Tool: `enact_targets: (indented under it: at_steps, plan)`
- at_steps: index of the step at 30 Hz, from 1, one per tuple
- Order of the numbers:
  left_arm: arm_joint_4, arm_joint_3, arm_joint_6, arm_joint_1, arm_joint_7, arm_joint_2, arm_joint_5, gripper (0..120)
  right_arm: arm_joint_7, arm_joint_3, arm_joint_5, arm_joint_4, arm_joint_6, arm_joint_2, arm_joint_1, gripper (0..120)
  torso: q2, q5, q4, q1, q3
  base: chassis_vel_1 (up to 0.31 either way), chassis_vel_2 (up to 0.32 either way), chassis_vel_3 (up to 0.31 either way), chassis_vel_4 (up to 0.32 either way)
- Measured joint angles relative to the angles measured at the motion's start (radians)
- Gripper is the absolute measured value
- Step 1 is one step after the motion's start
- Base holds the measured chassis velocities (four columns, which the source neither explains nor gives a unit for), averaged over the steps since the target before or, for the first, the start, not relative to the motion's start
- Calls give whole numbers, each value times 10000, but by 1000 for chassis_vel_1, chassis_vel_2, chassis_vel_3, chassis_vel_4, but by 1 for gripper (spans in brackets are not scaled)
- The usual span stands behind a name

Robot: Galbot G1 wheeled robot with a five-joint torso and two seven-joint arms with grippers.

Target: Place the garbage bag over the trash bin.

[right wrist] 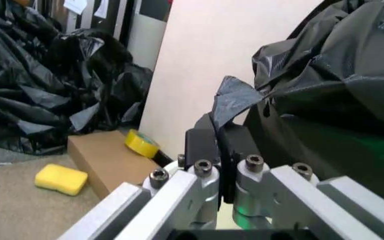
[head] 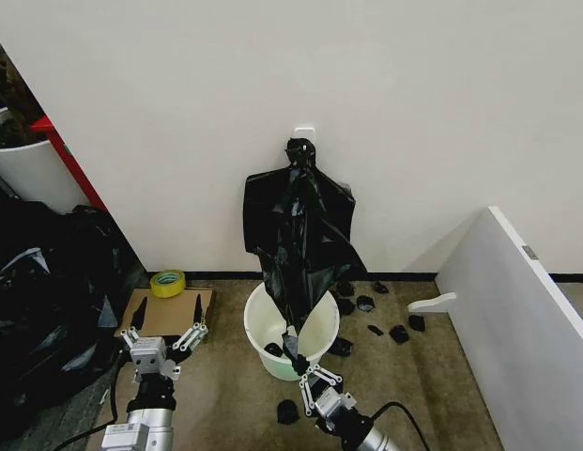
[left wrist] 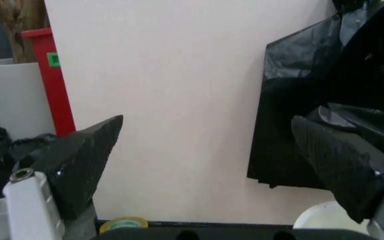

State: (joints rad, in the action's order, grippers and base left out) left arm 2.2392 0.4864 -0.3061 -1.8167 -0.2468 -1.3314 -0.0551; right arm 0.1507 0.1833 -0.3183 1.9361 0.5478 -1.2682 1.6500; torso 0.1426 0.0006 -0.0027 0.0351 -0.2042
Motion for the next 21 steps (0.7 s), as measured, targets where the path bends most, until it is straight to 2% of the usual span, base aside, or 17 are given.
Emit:
enact_targets:
  at_steps: [8,9,13,16,21]
  plan:
    - [-15,-10,-12,19,13,-19,31,98,-265,-6,185,171,-295,50,-113,1,0,0,1,0,0,0,0,0,0]
    - [-27,-10,-11,38,13,-20,30,98,-525,-10,232,259,-626,38,-114,10,0,0,1,0,0,0,0,0,0]
    - [-38,-10,13,71,13,-23,7,98,-1200,-95,648,455,-1391,51,-59,28,0,0,0,0,0,0,0,0,0]
    - [-37,-7,25,85,13,-23,-7,98,-1495,-108,756,589,-1714,84,-47,34,0,0,0,0,0,0,0,0,0]
    - [12,2,56,144,13,-5,-57,98,-2226,-191,1240,1317,-2956,356,-224,56,0,0,-1,0,0,0,0,0,0]
